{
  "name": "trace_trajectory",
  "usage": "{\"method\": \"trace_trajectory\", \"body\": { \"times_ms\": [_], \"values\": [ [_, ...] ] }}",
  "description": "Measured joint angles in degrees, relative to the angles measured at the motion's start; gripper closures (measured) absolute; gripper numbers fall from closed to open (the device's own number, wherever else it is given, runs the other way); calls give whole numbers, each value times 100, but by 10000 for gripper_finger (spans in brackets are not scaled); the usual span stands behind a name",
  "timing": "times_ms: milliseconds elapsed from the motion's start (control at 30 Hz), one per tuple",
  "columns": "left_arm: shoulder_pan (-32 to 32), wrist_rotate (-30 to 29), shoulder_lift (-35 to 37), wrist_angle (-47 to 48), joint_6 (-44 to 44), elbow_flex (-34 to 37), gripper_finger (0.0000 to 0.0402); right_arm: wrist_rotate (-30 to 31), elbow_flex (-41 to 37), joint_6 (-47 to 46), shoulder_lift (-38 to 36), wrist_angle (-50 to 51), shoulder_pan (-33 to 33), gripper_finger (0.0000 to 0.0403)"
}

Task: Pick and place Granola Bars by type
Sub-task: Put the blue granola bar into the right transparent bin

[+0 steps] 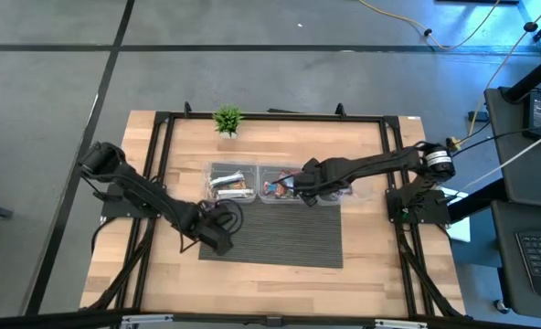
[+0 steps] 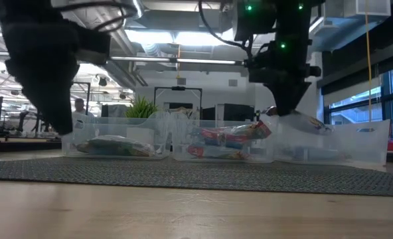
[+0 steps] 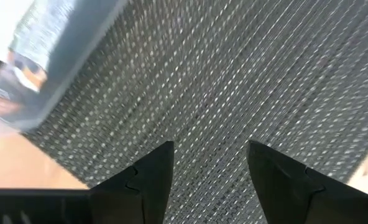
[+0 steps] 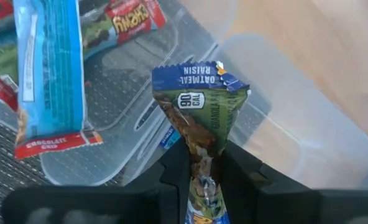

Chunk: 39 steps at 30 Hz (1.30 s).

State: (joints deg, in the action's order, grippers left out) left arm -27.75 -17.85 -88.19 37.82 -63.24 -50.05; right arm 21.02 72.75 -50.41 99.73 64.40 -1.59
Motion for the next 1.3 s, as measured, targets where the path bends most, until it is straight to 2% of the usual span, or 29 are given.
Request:
{"method": "trace_trajectory", "body": {
  "times_ms": [433, 500, 600, 800, 1167, 1300],
  "values": [
    [9, 337, -832, -252, -367, -20, 206, -176, 0, 282, 98, -82, -1, 325],
    [13, 413, -894, -285, -366, -25, 206, -345, 0, 331, 97, -110, 1, 325],
    [11, 431, -914, -396, -366, -21, 206, -565, 0, 444, 94, -302, -1, 325],
    [11, 472, -925, -769, -348, -17, 207, -577, 0, 442, 94, -618, -1, 325],
    [7, 442, -912, -749, -92, -10, 209, -576, 0, 448, 94, -879, -1, 325],
    [9, 454, -892, -736, 3, -10, 207, -616, 0, 426, 94, -890, -1, 303]
  ]
}}
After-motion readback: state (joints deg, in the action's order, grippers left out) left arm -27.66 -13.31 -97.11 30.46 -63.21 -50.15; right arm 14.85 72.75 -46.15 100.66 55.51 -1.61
